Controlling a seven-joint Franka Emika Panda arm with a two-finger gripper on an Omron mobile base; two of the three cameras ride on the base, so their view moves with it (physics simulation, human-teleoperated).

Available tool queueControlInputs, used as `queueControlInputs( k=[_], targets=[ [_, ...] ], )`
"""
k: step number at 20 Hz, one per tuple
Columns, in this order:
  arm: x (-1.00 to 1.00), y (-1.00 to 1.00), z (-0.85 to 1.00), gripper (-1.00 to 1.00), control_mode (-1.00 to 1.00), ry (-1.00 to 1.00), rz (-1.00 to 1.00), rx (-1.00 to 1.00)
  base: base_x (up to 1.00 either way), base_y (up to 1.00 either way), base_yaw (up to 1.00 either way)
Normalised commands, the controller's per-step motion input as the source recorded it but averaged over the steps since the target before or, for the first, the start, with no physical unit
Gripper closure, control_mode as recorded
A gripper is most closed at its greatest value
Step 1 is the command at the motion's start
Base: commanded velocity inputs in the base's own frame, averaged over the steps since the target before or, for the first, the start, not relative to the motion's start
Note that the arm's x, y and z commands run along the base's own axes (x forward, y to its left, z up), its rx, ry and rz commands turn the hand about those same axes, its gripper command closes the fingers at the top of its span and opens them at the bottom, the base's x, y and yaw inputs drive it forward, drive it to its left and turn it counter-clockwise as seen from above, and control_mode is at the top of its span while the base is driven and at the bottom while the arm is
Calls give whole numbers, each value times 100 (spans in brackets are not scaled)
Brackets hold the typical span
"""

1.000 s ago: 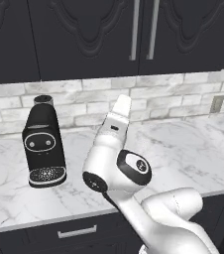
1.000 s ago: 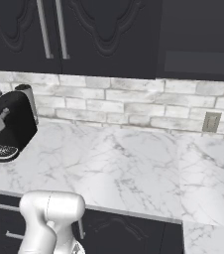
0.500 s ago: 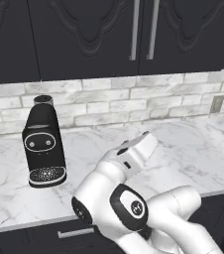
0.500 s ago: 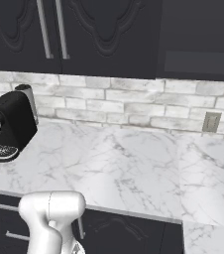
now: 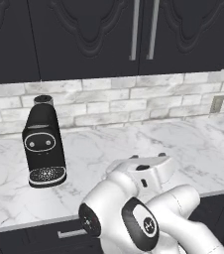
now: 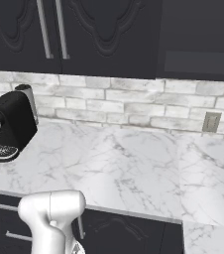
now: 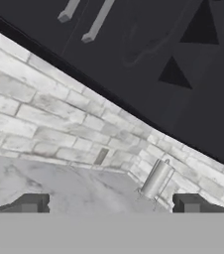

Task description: Close all open cabinet doors.

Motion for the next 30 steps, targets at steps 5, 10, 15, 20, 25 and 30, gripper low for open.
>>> queueControlInputs(
  k=[5,10,15,20,25,30],
  targets=[
    [-52,-37,-18,-100,-100,-7,0,18,0,0,0],
    [-16,-26,-4,-100,-100,-10,0,9,0,0,0],
    [-2,-14,-6,-100,-100,-2,0,4,0,0,0],
    [0,0,0,-100,-100,0,0,0,0,0,0],
    [0,0,0,-100,-100,0,0,0,0,0,0],
    [0,0,0,-100,-100,0,0,0,0,0,0]
  ],
)
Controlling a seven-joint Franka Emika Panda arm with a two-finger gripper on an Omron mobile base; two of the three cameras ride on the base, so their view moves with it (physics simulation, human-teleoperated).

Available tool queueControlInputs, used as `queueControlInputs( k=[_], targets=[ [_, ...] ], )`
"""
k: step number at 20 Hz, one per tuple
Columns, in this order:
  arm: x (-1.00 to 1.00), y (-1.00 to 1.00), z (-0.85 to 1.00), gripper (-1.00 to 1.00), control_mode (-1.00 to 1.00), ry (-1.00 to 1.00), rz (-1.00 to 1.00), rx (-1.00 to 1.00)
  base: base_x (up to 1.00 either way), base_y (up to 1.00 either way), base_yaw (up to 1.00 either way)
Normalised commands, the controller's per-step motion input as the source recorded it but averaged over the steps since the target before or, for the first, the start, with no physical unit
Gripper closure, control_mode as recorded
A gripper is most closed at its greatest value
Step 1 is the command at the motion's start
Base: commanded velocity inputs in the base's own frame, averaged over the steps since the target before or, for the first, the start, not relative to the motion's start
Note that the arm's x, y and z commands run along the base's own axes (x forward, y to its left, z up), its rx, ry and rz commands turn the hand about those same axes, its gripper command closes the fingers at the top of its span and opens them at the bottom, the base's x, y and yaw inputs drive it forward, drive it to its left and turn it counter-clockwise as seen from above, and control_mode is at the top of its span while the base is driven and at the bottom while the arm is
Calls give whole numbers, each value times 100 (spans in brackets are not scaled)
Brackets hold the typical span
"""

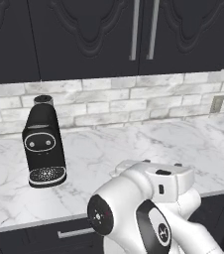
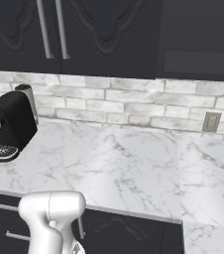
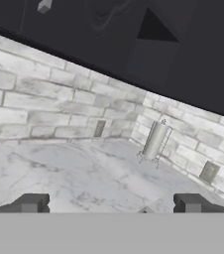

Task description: Close all open cabinet doors.

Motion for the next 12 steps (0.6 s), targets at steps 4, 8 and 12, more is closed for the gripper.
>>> queueControlInputs(
  k=[4,8,12],
  targets=[
    [0,0,0,-100,-100,0,0,0,0,0,0],
    [-6,3,0,-100,-100,0,-2,0,0,0,0],
    [-5,6,-2,-100,100,0,-2,0,-21,32,-12]
  ],
)
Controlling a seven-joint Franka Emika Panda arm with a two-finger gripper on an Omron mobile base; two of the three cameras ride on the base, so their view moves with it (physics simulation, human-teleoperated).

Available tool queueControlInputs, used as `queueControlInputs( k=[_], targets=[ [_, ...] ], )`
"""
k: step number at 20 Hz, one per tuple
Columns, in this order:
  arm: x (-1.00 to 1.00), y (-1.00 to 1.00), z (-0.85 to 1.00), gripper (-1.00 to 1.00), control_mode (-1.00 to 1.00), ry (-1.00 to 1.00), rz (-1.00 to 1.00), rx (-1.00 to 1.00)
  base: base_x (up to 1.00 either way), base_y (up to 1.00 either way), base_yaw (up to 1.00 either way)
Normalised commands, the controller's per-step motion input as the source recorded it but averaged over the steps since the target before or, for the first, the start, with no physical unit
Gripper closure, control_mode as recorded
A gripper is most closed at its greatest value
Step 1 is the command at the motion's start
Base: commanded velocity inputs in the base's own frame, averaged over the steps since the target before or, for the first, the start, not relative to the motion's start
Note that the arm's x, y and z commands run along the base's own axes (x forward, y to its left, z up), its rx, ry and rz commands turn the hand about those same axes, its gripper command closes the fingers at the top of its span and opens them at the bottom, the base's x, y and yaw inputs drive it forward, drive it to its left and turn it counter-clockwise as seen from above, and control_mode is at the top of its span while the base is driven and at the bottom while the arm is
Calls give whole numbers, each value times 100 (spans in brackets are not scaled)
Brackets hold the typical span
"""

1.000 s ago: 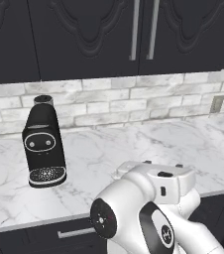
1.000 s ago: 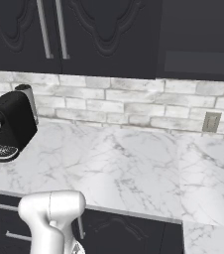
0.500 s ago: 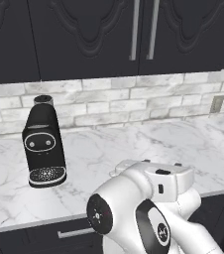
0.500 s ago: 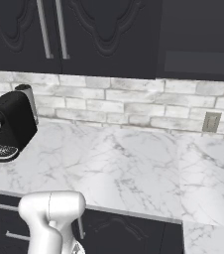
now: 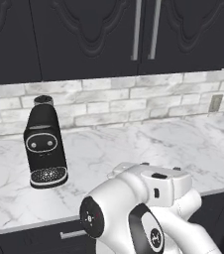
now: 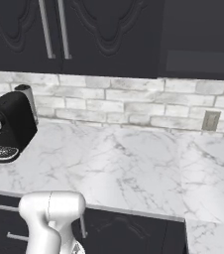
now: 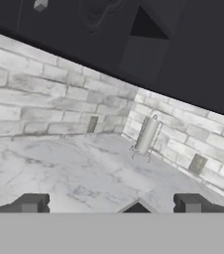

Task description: Close all open cabinet doors.

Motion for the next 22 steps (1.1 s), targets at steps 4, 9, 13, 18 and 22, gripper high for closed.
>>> queueControlInputs(
  k=[4,9,13,18,22],
  targets=[
    [0,0,0,-100,100,0,0,0,-34,37,-24],
    [0,0,0,-100,100,0,0,0,-15,12,-30],
    [0,0,0,-100,100,0,0,0,-10,-9,-29],
    [0,0,0,-100,100,0,0,0,0,-2,-36],
    [0,0,0,-100,100,0,0,0,0,-12,-36]
  ],
)
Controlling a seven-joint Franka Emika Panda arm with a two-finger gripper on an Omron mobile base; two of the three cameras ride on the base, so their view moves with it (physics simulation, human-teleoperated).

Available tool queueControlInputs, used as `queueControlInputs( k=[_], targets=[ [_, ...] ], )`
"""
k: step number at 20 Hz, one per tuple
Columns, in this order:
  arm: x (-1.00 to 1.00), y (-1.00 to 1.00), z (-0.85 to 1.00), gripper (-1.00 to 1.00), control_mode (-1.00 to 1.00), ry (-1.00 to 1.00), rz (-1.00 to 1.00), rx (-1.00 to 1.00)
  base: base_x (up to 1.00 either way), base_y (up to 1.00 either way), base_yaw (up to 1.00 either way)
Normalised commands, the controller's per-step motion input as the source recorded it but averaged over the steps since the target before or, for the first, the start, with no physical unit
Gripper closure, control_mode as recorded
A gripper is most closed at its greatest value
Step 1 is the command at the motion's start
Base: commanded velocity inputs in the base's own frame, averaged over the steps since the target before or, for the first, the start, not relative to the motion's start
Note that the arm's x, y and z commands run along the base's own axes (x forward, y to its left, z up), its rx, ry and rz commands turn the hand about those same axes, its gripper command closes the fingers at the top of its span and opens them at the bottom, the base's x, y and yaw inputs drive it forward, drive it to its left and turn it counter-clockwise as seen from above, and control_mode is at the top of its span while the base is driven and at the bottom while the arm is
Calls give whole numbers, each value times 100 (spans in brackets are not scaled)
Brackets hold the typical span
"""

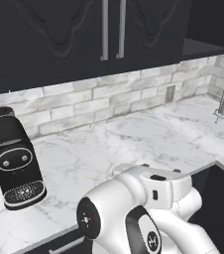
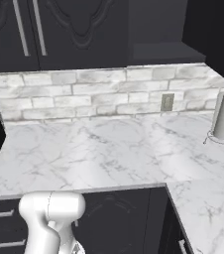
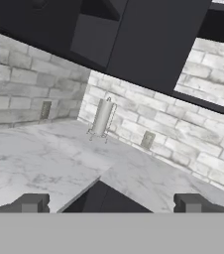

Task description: Close all open cabinet doors.

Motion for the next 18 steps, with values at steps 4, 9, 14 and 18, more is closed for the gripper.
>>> queueControlInputs(
  k=[4,9,14,18],
  targets=[
    [0,0,0,-100,100,0,0,0,0,-35,-30],
    [0,0,0,-100,100,0,0,0,0,-49,-26],
    [0,0,0,-100,100,0,0,0,3,-35,-28],
    [0,0,0,-100,100,0,0,0,13,-35,-26]
  ],
)
